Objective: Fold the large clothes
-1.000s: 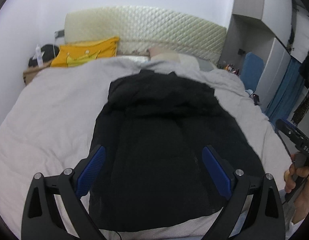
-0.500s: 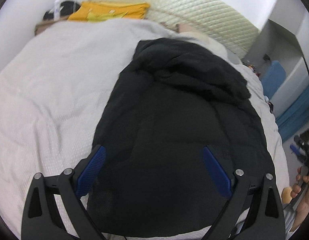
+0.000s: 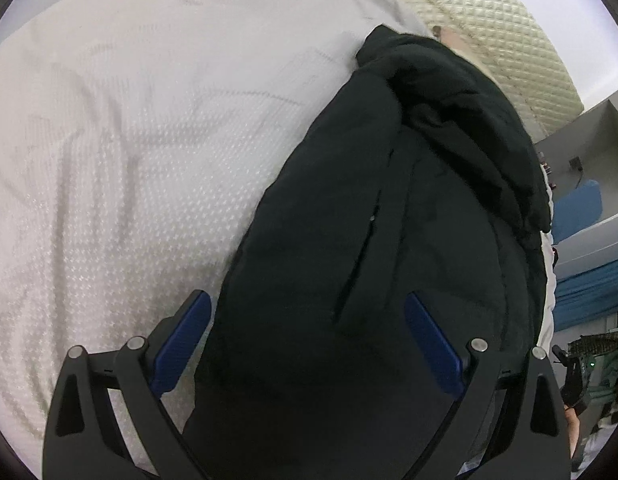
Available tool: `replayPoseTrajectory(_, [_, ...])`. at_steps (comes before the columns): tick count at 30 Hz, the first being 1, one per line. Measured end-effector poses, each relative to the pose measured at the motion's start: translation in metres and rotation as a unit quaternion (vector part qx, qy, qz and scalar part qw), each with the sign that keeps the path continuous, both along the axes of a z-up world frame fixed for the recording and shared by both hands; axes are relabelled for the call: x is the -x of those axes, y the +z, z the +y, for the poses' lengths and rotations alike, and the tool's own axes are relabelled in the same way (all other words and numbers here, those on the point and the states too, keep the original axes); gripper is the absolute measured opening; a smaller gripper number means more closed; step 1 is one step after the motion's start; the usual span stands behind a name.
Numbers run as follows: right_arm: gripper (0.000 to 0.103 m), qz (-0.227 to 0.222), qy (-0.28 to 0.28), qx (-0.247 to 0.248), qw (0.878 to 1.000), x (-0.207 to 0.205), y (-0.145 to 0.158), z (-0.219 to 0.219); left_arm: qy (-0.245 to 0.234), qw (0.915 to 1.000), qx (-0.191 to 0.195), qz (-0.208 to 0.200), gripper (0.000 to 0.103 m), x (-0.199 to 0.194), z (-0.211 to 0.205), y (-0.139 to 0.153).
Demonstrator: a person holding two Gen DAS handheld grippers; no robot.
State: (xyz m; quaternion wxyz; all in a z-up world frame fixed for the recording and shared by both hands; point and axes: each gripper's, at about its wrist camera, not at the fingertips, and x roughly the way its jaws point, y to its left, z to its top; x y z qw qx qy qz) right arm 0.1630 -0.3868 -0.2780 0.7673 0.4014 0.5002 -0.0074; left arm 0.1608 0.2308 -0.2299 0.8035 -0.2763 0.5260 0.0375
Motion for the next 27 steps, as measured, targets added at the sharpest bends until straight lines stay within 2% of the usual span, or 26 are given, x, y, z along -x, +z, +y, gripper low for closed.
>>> replayPoseTrajectory(3, [0.103,0.022,0.011,-0.044,0.999,-0.004,-0.018,0.003,0.001,0.9998,0.014,0.016,0.097,-0.005,0.001,-0.010])
replayPoseTrajectory(6, [0.103,0.023,0.028,-0.065,0.997,-0.005,-0.022,0.009,0.006,0.9996,0.011,0.025,0.097,-0.008,0.000,-0.015])
replayPoseTrajectory(12, [0.103,-0.004,0.073,-0.129,0.989,-0.011,-0.020,0.027,0.019,0.9984,0.031,0.043,0.097,-0.009,0.005,-0.028])
replayPoseTrajectory(16, [0.103,-0.041,0.104,-0.166,0.980,-0.014,-0.010,0.038,0.016,0.9985,0.022,0.047,0.098,-0.011,0.000,-0.031])
replayPoseTrajectory(19, [0.103,-0.043,0.111,-0.147,0.982,-0.014,-0.006,0.044,0.008,0.9984,0.036,0.043,0.099,-0.013,-0.005,-0.034])
replayPoseTrajectory(21, [0.103,-0.041,0.098,-0.141,0.984,-0.015,-0.009,0.043,0.001,0.9971,0.066,0.037,0.098,-0.012,-0.004,-0.037])
replayPoseTrajectory(27, [0.103,-0.003,0.063,-0.105,0.992,-0.011,-0.024,0.028,-0.018,0.9917,0.126,0.022,0.093,-0.011,-0.007,-0.039])
